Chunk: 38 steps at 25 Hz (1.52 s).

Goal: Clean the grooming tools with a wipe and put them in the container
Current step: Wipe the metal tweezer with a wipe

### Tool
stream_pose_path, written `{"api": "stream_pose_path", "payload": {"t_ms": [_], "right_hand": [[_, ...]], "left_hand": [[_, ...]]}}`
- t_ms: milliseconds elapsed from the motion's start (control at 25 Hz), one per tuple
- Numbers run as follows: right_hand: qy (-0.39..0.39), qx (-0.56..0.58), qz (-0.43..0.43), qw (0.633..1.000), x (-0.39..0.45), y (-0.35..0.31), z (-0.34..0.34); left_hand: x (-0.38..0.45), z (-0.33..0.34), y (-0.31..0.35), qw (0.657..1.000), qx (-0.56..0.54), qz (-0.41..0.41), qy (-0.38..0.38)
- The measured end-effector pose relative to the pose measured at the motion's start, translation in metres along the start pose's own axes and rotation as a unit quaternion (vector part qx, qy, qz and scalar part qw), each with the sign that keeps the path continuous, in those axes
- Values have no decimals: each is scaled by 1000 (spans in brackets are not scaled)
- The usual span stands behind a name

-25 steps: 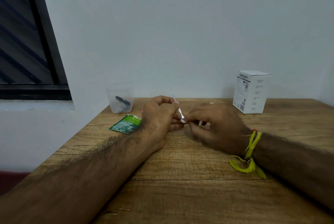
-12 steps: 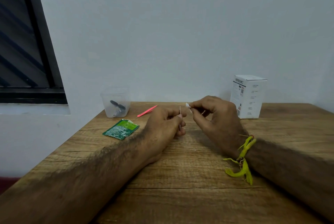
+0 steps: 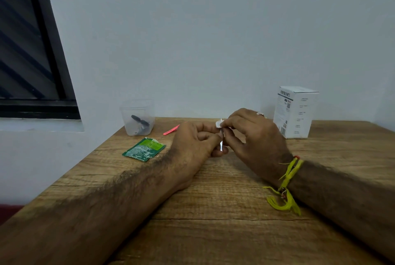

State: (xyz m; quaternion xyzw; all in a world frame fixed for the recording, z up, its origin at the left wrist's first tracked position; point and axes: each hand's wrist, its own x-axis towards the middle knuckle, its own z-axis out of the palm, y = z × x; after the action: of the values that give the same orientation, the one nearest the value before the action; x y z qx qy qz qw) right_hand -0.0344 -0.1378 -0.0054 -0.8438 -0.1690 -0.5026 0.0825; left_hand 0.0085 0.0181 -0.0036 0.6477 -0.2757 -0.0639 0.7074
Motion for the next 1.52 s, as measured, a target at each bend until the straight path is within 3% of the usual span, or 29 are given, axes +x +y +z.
{"api": "stream_pose_path", "payload": {"t_ms": [400,960,1520], "right_hand": [[-53,-32,-24,998,0,1,1],[-26,0,2,1000,1,2,1],[-76,-19,-25,997,-1,1,0]], "left_hand": [[0,1,-1,999,46,8,2],[-1,1,0,999,43,-3,-8],[1,0,-3,1000,26,2,7]]}}
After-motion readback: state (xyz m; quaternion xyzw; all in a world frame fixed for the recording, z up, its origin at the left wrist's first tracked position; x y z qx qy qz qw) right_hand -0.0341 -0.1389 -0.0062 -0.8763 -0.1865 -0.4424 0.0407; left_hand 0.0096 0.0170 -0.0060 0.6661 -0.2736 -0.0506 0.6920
